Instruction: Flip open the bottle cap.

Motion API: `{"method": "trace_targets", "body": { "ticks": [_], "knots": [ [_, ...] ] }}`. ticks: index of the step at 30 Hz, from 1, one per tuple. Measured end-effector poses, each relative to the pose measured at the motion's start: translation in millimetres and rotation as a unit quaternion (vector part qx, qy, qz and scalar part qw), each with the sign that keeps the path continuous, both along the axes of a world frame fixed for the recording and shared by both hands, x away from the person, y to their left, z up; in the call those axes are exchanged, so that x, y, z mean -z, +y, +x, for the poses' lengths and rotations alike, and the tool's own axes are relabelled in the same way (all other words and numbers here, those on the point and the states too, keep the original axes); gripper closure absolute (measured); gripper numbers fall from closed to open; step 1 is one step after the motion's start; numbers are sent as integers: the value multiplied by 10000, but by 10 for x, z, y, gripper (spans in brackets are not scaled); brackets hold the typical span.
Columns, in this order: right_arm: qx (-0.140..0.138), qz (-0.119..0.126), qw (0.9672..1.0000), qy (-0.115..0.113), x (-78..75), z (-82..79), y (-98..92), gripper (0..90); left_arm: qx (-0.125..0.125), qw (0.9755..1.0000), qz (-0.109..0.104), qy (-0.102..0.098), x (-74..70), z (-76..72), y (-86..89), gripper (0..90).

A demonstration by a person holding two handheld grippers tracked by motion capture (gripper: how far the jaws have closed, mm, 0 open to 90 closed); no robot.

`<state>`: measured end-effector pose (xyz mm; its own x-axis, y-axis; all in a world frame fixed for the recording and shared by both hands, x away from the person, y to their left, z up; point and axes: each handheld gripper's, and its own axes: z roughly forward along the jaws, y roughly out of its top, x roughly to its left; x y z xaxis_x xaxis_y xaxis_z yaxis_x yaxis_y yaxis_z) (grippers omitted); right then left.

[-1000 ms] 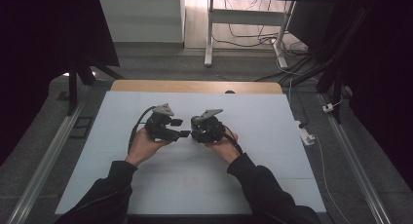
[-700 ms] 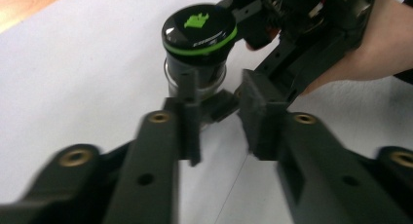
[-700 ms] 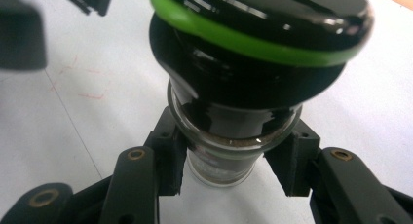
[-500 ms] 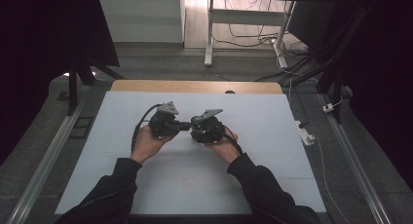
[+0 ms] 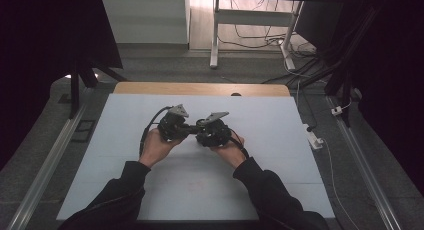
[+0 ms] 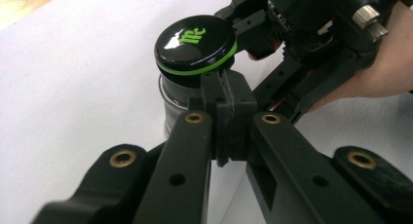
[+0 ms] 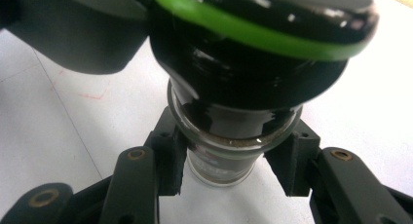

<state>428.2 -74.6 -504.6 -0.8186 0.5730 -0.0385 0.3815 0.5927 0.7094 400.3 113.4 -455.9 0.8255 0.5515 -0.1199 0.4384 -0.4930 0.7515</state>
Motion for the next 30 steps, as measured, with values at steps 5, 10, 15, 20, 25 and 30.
{"method": "trace_targets", "body": {
  "ticks": [5, 10, 15, 20, 25, 30],
  "knots": [
    [14, 12, 10000, 2, 1, -3, 6, 527, -50, 10000, -10, -13, -27, 14, 3, 887],
    [9, 0, 10000, -18, 3, -1, 2, 527, -93, 9999, -35, -24, -54, 37, 11, 887],
    [26, 15, 10000, 2, 2, -5, 7, 527, -160, 9998, -101, -53, -80, 60, 20, 887],
    [22, 12, 10000, 2, 2, -4, 7, 527, -224, 9996, -139, -107, -108, 102, 27, 887],
    [-8, -1, 10000, -14, 1, -2, 5, 527, -313, 9993, -150, -157, -141, 173, 27, 887],
    [-32, -8, 10000, -29, 2, -1, 3, 527, -417, 9990, -112, -134, -126, 262, 21, 887]
  ]
}}
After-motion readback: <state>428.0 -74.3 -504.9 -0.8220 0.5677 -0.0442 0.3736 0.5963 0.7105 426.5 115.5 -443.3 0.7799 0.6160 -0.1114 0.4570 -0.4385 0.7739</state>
